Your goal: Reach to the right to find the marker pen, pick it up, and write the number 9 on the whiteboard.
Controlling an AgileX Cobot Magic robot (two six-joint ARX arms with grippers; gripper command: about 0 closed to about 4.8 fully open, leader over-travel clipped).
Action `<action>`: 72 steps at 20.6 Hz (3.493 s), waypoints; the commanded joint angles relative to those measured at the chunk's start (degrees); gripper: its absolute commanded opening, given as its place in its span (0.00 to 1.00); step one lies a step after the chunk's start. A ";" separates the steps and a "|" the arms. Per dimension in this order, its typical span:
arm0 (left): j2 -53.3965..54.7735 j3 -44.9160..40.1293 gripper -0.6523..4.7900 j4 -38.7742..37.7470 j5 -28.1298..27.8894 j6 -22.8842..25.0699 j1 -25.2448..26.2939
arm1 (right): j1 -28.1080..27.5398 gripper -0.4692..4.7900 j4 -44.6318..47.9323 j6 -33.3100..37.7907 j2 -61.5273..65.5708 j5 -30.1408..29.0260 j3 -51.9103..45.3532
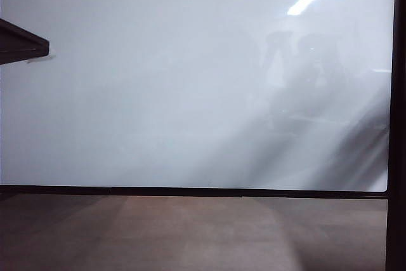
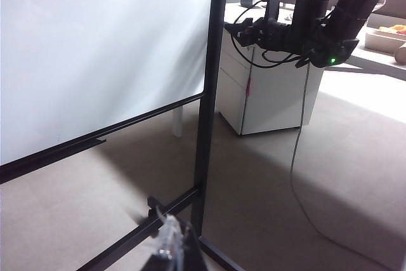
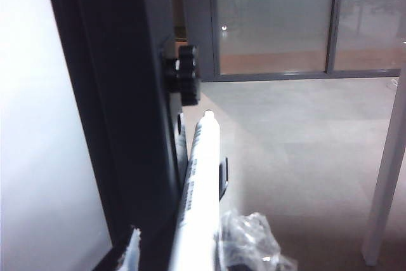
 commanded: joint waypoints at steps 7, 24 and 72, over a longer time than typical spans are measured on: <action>0.04 0.02 0.11 0.70 0.00 0.13 0.00 | -0.07 0.08 1.03 0.07 -0.22 1.75 0.11; 0.04 0.04 0.11 0.70 0.20 0.11 7.61 | -7.15 0.08 -28.26 0.28 -46.97 10.34 -0.11; 18.43 44.76 0.11 -4.83 13.22 0.11 24.63 | 47.01 0.08 -58.93 4.90 -59.39 31.50 8.66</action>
